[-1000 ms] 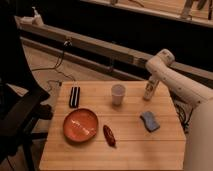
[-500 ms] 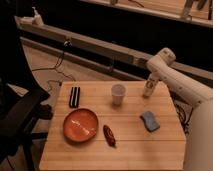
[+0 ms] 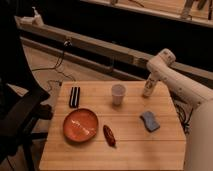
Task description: Stand the bottle upright
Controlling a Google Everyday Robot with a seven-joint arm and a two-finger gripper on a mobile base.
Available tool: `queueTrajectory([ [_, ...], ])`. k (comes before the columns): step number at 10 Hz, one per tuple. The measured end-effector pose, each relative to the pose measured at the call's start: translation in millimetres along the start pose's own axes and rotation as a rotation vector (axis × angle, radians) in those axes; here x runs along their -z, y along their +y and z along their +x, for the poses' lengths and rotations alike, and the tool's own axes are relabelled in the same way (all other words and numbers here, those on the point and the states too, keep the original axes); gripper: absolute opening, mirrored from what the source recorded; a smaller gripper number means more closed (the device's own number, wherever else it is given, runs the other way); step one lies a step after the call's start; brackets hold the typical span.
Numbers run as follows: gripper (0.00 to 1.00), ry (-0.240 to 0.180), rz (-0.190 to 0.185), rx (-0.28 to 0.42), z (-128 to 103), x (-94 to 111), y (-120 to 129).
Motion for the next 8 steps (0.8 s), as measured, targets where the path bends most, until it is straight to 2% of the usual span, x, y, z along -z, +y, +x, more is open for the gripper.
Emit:
queueTrajectory([
  [1,0.71,-0.002,-0.002,0.004,-2.4,-0.5,0.3],
  [2,0.75,-0.004,-0.003,0.006,-4.0,-0.6,0.1],
  [5,0.76,0.002,-0.006,0.011,-5.1,2.5,0.0],
  [8,0.76,-0.002,-0.006,0.014,-9.1,17.2,1.5],
])
